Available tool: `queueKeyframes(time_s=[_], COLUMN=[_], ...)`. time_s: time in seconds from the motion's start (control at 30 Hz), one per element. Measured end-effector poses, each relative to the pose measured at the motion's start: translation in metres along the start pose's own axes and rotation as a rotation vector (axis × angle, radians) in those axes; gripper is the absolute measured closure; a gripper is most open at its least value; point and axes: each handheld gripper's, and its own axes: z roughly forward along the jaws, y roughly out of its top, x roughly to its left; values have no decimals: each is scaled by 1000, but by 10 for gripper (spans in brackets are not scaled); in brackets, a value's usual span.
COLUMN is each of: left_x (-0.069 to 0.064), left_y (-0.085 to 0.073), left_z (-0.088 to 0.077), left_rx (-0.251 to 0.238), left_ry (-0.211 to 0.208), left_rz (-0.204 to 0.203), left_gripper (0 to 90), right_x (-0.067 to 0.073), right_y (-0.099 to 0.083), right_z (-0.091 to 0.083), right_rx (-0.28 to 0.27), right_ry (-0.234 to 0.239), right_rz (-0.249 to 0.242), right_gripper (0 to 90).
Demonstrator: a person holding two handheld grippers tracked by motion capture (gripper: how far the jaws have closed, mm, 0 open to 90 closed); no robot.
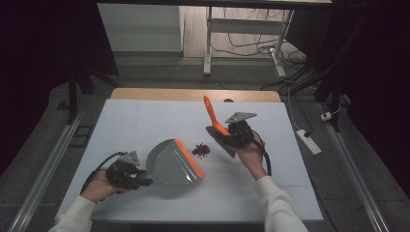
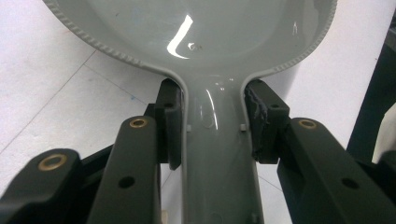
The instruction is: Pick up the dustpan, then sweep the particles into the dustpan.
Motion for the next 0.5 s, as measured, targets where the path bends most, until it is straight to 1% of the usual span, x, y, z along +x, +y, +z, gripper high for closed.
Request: queueKeyframes(time_s=[0.17, 0.23, 0.5], left_x=[1, 1, 2], left_y=[0, 0, -1], left_z=[-1, 0, 3], left_rx=[4, 2, 9], left_ry=[-1, -3, -7], left_rz=[2, -6, -21], left_gripper=[625, 624, 624], right_x=[2, 2, 2], right_y=[2, 3, 3], right_z=[7, 10, 25], right_rx=[24, 38, 84], right_ry=[-10, -12, -14], right_rz=[-22, -31, -42], right_gripper=[702, 702, 702])
